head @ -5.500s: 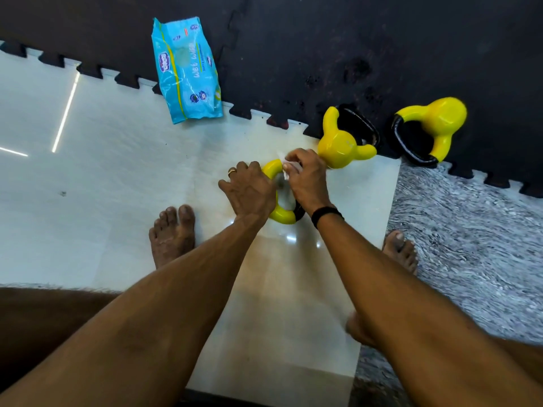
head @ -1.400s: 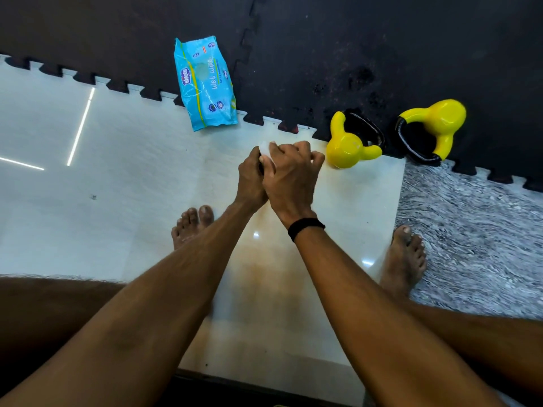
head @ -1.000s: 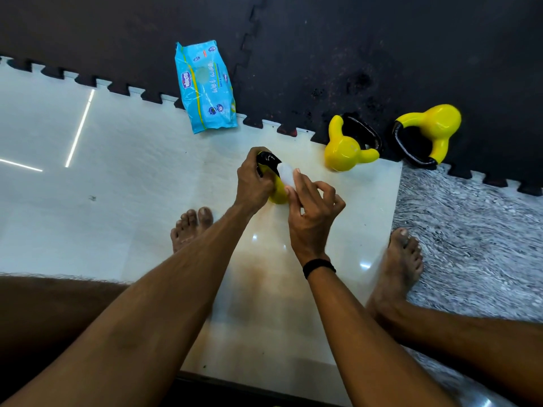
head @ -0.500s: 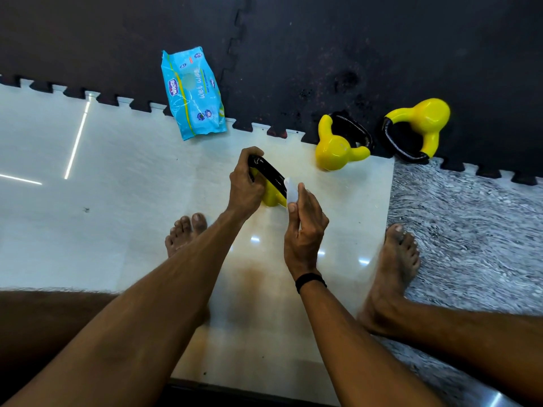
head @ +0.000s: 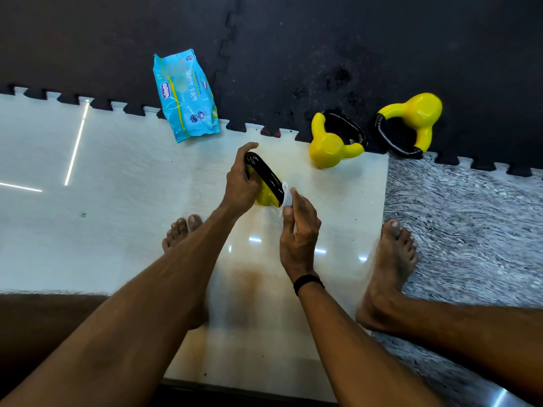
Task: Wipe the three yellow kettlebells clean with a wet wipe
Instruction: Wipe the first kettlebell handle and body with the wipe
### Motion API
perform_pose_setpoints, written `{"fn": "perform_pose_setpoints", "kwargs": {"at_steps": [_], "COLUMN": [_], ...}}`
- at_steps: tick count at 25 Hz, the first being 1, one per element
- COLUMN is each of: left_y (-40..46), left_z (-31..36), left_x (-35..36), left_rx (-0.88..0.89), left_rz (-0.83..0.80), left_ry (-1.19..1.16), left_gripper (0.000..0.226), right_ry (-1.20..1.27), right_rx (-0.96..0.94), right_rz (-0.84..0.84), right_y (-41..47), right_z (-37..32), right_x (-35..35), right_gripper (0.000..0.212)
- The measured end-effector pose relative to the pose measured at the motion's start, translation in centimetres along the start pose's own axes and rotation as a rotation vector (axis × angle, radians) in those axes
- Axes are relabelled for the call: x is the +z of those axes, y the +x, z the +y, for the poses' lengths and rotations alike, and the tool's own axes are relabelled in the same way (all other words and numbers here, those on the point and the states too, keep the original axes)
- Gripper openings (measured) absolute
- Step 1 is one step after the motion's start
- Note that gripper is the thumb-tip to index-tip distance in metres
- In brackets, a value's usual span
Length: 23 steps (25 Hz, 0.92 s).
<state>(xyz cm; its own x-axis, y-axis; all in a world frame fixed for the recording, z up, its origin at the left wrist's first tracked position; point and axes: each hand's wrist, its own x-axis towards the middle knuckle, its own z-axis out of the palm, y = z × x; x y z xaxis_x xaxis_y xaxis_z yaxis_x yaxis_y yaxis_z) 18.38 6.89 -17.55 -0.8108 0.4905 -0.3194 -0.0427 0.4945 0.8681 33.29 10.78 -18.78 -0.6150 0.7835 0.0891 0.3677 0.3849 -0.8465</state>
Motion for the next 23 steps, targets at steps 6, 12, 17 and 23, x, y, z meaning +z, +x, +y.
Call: {"fn": "perform_pose_setpoints", "kwargs": {"at_steps": [6, 12, 17, 23], "left_y": [0.0, 0.3, 2.4, 2.6], "left_z": [1.4, 4.9, 6.0, 6.1], "left_x": [-1.2, -1.6, -1.0, -1.5], "left_rx": [-0.041, -0.331, -0.497, -0.488], "left_rz": [-0.015, 0.186, 0.138, 0.263], "left_ry": [0.258, -0.075, 0.194, 0.087], "left_gripper": [0.07, 0.032, 0.044, 0.025], "right_ry": [-0.105, -0.1, -0.148, -0.257], "right_rx": [-0.067, -0.073, -0.172, -0.306], "right_rz": [-0.037, -0.101, -0.11, -0.105], "right_y": [0.4, 1.5, 1.6, 3.2], "right_z": [-0.9, -3.1, -3.8, -2.9], "right_x": [-0.5, -0.1, 0.9, 0.2], "right_gripper": [0.032, 0.035, 0.032, 0.021]}}
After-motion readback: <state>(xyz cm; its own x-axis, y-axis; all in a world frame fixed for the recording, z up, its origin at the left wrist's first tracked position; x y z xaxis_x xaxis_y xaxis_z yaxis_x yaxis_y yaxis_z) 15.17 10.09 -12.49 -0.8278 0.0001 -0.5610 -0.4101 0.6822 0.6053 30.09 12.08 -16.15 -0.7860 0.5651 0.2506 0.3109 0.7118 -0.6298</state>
